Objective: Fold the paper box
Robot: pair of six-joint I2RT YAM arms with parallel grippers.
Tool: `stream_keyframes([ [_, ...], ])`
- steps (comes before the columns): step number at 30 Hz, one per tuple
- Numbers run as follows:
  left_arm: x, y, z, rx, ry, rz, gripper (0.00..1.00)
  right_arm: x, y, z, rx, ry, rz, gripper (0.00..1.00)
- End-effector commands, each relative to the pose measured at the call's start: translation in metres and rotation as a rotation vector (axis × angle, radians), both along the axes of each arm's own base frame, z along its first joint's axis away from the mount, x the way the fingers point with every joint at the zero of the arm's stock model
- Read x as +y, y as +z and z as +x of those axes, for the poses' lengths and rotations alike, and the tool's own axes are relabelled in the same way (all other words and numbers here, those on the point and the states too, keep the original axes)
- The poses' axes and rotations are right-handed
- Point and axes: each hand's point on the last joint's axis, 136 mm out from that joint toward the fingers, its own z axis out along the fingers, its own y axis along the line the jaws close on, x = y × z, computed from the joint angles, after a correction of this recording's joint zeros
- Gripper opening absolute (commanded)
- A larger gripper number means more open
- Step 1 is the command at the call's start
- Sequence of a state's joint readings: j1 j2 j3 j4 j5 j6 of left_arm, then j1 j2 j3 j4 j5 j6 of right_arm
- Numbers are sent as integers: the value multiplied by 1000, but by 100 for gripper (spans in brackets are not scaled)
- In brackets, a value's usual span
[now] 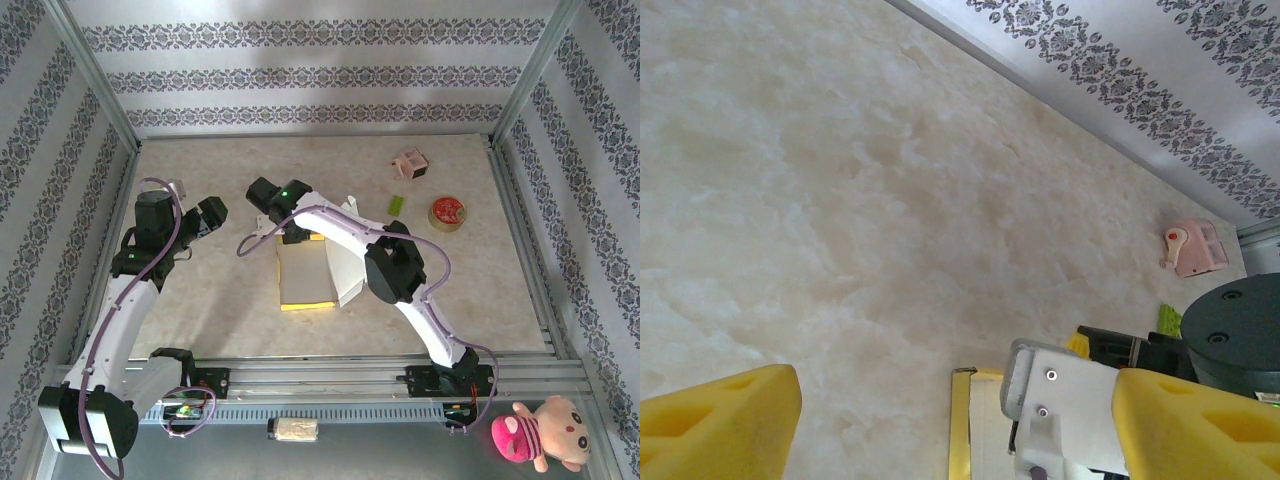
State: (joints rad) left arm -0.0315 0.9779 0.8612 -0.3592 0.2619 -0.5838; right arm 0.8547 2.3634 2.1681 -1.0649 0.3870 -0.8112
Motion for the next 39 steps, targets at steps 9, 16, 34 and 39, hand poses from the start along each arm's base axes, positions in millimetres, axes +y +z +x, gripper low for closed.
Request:
stream_keyframes([
  [9,-3,0,2,-11,-14,-17,81,0,-51,-1,112,12,-62,39],
  [16,-4,-2,4,-11,-17,-23,81,-5,-65,12,86,59,-129,13],
  [34,1,-11,-6,-18,-30,56,82,69,-43,-68,-77,738,33,25],
  [39,-4,-5,-10,-89,-132,161,83,50,-7,-56,-175,672,50,37],
])
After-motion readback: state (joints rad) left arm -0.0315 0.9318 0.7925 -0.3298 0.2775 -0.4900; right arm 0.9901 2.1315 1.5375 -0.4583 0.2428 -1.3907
